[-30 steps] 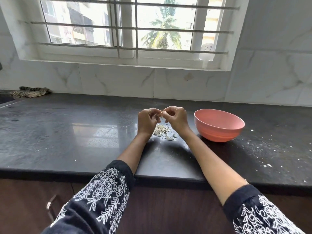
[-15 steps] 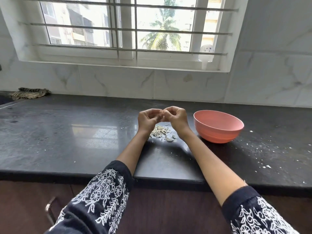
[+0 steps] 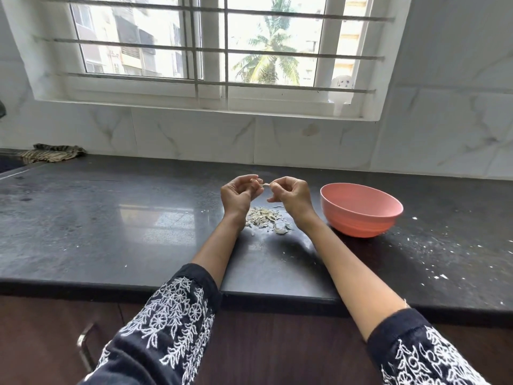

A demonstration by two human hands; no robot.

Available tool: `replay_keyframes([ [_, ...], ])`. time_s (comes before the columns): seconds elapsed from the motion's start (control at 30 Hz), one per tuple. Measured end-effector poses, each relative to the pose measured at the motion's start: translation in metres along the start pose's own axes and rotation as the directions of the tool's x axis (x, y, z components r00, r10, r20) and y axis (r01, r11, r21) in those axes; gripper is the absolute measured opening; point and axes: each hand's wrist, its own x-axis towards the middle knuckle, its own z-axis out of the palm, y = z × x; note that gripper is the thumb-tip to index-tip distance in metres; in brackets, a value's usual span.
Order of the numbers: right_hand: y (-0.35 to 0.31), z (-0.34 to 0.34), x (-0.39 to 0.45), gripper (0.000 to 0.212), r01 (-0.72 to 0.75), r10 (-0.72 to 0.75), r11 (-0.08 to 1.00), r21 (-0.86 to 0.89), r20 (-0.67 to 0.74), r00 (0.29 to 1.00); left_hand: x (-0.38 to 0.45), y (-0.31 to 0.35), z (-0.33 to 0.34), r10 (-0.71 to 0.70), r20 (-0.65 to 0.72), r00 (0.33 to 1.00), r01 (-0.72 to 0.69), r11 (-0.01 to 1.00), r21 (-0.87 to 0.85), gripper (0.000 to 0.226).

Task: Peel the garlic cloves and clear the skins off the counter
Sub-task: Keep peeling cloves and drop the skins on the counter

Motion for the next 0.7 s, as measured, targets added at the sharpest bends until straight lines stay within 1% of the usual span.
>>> replay_keyframes([
  [0.23,0.0003,0.002,0.0004,0.019,0.006,-0.006,1.0,-0.003,0.006,1.0,-0.001,0.0014,0.0013,0.026,-0.028,0.999,-0.026,1.0,0.005,0.019],
  [0.37,0.0014,0.0031,-0.0001,0.011,0.006,-0.006,1.0,-0.008,0.02,1.0,-0.0018,0.0012,0.0032,0.04,-0.067,0.997,-0.04,0.999,0.011,0.023],
  [0.43,0.0015,0.0037,0.0002,0.011,0.002,-0.002,1.0,-0.018,0.021,1.0,-0.0019,0.001,0.0043,0.052,-0.084,0.995,-0.052,0.999,0.009,0.024],
  [0.53,0.0003,0.0023,0.002,0.019,-0.007,0.007,1.0,-0.011,-0.002,1.0,0.002,0.0025,0.0015,0.067,-0.189,0.98,-0.077,0.996,-0.044,0.028],
  [0.57,0.0005,0.001,0.0024,0.018,-0.006,0.006,1.0,-0.01,-0.015,1.0,0.0037,0.0026,0.0005,0.069,-0.212,0.975,-0.083,0.995,-0.057,0.027],
  [0.67,0.0012,-0.0004,0.0021,0.01,0.004,-0.004,1.0,-0.009,-0.033,0.999,0.0027,0.0014,0.0009,0.06,-0.174,0.983,-0.067,0.997,-0.039,0.02],
  [0.7,0.0016,0.0,0.0021,0.012,0.004,-0.004,1.0,-0.014,-0.035,0.999,0.0017,0.0011,0.0016,0.055,-0.155,0.986,-0.06,0.998,-0.031,0.018],
])
